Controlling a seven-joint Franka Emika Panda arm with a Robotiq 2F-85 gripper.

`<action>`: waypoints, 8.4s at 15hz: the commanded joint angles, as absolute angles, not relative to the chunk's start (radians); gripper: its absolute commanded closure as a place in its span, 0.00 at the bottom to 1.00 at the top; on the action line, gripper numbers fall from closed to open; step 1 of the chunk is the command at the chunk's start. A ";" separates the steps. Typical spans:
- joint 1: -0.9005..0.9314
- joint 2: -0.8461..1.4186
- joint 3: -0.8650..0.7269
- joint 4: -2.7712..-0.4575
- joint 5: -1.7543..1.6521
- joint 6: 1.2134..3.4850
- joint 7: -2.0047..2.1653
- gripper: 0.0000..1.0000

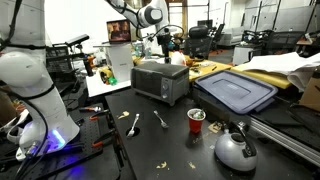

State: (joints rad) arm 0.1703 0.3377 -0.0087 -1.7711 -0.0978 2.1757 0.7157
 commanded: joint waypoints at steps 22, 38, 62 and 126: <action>0.201 0.725 -0.056 -1.202 -0.049 1.873 1.283 0.00; 0.202 0.714 -0.088 -1.230 -0.070 1.794 1.363 0.00; 0.215 0.773 -0.088 -1.116 -0.124 1.658 1.315 0.00; 0.190 0.342 0.066 -1.750 0.072 1.928 0.687 0.00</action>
State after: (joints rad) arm 0.1969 0.4232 0.0781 -1.6393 0.0574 1.9207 0.7082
